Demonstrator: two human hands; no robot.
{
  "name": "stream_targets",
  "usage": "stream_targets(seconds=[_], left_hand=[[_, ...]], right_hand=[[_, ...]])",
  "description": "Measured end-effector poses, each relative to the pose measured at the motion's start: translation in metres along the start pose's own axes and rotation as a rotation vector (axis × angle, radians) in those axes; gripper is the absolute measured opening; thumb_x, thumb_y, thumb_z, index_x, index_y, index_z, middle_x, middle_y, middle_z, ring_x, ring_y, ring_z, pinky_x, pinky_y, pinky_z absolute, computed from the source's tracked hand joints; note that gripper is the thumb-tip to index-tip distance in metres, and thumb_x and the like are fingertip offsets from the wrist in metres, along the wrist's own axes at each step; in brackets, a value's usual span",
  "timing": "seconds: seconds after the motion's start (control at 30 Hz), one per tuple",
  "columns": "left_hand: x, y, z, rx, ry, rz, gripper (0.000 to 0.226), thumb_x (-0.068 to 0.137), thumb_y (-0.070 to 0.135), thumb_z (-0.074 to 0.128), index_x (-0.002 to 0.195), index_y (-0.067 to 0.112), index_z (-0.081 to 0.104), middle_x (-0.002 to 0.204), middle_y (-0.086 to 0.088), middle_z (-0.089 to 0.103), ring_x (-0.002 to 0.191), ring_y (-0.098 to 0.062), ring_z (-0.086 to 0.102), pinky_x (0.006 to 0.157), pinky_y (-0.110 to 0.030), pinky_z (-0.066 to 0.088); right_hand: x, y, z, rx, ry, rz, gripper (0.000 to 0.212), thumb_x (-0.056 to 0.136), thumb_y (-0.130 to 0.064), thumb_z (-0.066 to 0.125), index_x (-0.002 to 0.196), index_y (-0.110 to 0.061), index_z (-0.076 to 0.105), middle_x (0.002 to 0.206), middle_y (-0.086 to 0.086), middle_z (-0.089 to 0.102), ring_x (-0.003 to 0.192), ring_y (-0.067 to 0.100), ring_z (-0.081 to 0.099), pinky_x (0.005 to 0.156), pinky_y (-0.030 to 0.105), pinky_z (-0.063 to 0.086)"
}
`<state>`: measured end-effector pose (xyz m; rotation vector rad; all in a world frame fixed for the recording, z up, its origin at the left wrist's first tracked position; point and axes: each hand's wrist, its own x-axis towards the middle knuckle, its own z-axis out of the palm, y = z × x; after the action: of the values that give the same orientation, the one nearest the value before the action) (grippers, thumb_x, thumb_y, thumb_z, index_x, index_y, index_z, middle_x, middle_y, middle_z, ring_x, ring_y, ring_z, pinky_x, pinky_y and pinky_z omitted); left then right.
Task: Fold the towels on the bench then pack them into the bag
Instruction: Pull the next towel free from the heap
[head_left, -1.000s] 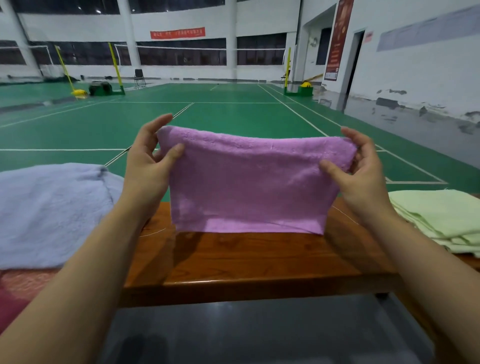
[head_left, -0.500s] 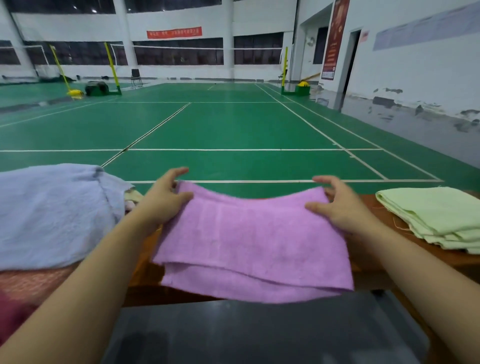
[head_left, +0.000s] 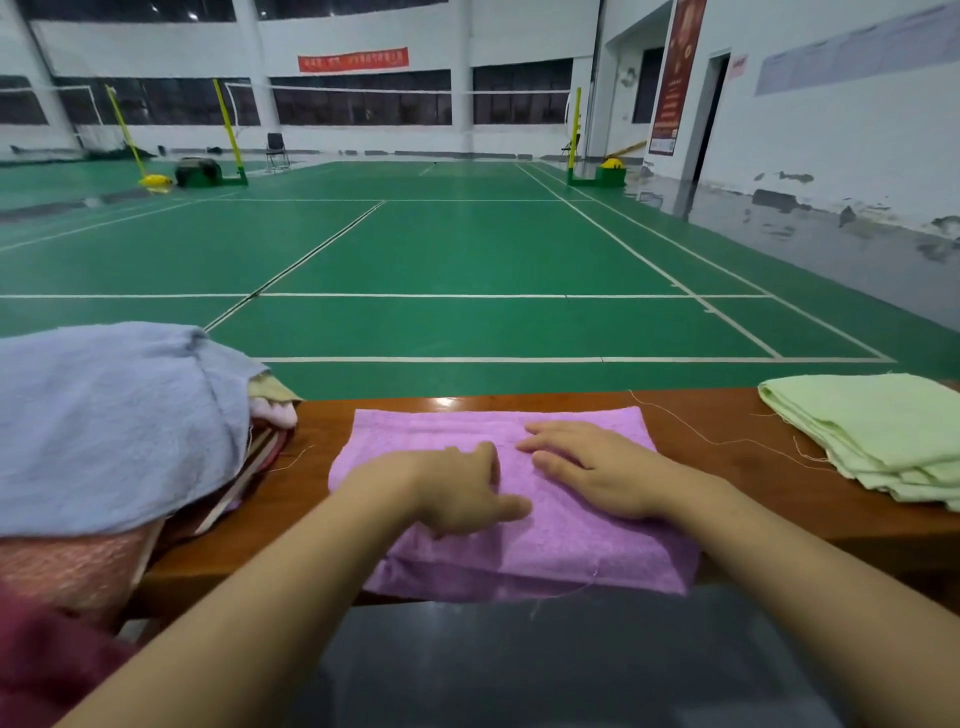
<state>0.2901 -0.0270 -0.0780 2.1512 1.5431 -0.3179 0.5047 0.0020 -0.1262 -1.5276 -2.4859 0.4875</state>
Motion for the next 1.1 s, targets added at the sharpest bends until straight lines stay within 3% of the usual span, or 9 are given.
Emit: stream_targets(seconds=[0.07,0.17,0.3,0.5,0.6,0.7,0.8,0.97,1.1], left_hand=[[0.012,0.002,0.012,0.119,0.060,-0.083,0.080,0.097,0.072,0.030,0.156,0.018,0.021,0.157,-0.021,0.031,0.139,-0.039,0.039,0.114,-0.049,0.032],[0.030,-0.006,0.022,0.159,0.162,-0.161,0.082,0.098,0.073,0.019,0.157,0.015,0.017,0.162,-0.024,0.017,0.148,-0.045,0.018,0.120,-0.057,0.016],[0.046,-0.016,0.022,0.073,0.327,-0.111,0.065,0.100,0.065,0.028,0.146,0.019,0.030,0.153,-0.016,0.027,0.139,-0.038,0.032,0.117,-0.054,0.024],[0.058,-0.038,0.008,-0.215,0.348,0.172,0.044,0.098,0.033,0.059,0.140,0.024,0.047,0.147,0.000,0.043,0.139,-0.021,0.039,0.120,-0.041,0.025],[0.049,-0.043,-0.005,-0.175,0.503,-0.078,0.056,0.095,0.053,0.059,0.135,0.014,0.053,0.140,-0.012,0.049,0.127,-0.030,0.048,0.107,-0.040,0.041],[0.042,-0.044,-0.006,0.090,0.545,-0.317,0.066,0.088,0.077,0.049,0.087,0.013,0.064,0.098,-0.007,0.066,0.090,-0.026,0.058,0.071,-0.034,0.045],[0.041,-0.042,-0.003,0.101,0.475,-0.340,0.060,0.086,0.076,0.054,0.066,0.019,0.056,0.071,0.001,0.056,0.075,-0.022,0.056,0.062,-0.030,0.040],[0.047,-0.035,-0.001,0.014,0.445,-0.252,0.040,0.092,0.050,0.062,0.072,0.018,0.048,0.077,-0.001,0.056,0.078,-0.024,0.055,0.067,-0.031,0.040],[0.047,-0.041,0.000,-0.102,0.476,-0.199,0.030,0.098,0.046,0.057,0.102,0.016,0.056,0.116,-0.013,0.064,0.105,-0.031,0.053,0.079,-0.035,0.041]], right_hand=[[0.000,-0.002,-0.003,-0.106,-0.008,0.043,0.049,0.104,-0.058,0.031,0.148,-0.041,0.047,0.158,-0.015,0.037,0.143,0.010,0.034,0.121,0.039,0.027],[-0.007,-0.015,-0.012,-0.340,-0.037,0.111,0.052,0.104,-0.061,0.025,0.151,-0.044,0.040,0.135,-0.006,0.047,0.124,0.016,0.042,0.106,0.044,0.041],[-0.021,-0.031,-0.016,-0.481,-0.035,0.151,0.050,0.104,-0.062,0.023,0.144,-0.042,0.045,0.105,-0.001,0.042,0.107,0.021,0.047,0.078,0.038,0.041],[-0.012,-0.022,-0.019,-0.224,0.198,0.272,0.044,0.099,-0.065,0.038,0.094,-0.032,0.066,0.093,-0.004,0.070,0.088,0.025,0.064,0.075,0.037,0.052],[-0.007,-0.003,-0.018,-0.136,0.272,0.444,0.041,0.095,-0.063,0.051,0.091,-0.026,0.070,0.091,-0.003,0.072,0.086,0.024,0.066,0.078,0.038,0.055],[-0.005,0.002,-0.020,-0.003,0.187,0.539,0.058,0.087,-0.065,0.062,0.062,-0.014,0.060,0.054,0.000,0.052,0.055,0.025,0.050,0.056,0.031,0.039],[-0.004,-0.005,-0.023,-0.026,0.130,0.564,0.065,0.081,-0.071,0.066,0.055,-0.017,0.042,0.052,-0.002,0.038,0.049,0.020,0.037,0.053,0.031,0.031],[-0.002,-0.010,-0.014,0.097,0.128,0.496,0.061,0.081,-0.060,0.075,0.059,-0.016,0.037,0.057,0.000,0.037,0.054,0.021,0.034,0.056,0.034,0.026],[-0.006,-0.008,-0.010,0.290,0.279,0.428,0.047,0.084,-0.053,0.075,0.068,-0.015,0.052,0.067,0.001,0.055,0.061,0.019,0.044,0.059,0.034,0.031]])
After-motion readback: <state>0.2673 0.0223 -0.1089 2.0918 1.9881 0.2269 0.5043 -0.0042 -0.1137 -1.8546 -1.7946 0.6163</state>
